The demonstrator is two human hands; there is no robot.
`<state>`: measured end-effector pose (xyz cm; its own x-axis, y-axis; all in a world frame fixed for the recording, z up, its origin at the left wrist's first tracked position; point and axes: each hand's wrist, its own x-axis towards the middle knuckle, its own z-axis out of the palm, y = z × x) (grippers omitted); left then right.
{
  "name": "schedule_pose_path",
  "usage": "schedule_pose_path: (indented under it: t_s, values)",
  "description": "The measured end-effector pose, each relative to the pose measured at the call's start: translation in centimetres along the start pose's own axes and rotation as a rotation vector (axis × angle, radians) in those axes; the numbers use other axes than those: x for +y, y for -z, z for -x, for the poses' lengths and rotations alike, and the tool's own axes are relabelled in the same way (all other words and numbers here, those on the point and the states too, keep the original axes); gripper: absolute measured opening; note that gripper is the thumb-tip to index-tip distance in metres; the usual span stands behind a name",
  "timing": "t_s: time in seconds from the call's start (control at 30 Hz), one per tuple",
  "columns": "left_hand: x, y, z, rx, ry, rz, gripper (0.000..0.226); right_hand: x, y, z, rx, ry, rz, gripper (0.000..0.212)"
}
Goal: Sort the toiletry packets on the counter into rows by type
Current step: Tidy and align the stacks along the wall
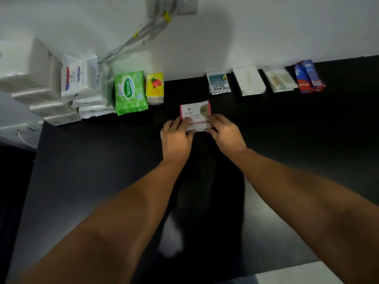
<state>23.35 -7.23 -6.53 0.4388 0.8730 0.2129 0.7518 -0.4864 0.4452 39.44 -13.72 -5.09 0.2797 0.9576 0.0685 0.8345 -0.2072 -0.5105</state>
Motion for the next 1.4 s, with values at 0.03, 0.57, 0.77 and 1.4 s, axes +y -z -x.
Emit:
schedule_pose_path:
  t_s: [0.03,0.57,0.77,1.4]
  values:
    - [-0.2,-0.4,-0.8,0.023,-0.022,0.012,0.040,0.2,-0.2,-0.9,0.001,-0.003,-0.001,0.043]
    - [-0.8,-3.6,-9.9,0.015,0.108,-0.004,0.048,0.1,-1.6,-12.0,0.087,-0.068,0.406,0.034]
    - [-0.8,-4.0,-11.4,0.028,0.100,-0.076,0.050,0.0,-1.0,-13.1,0.027,-0.126,0.302,0.038]
    - [-1.7,-0.3,-4.8,0.251,0.196,0.417,0.036,-5.1,-2.7,-10.0,0.316,0.026,-0.207,0.033]
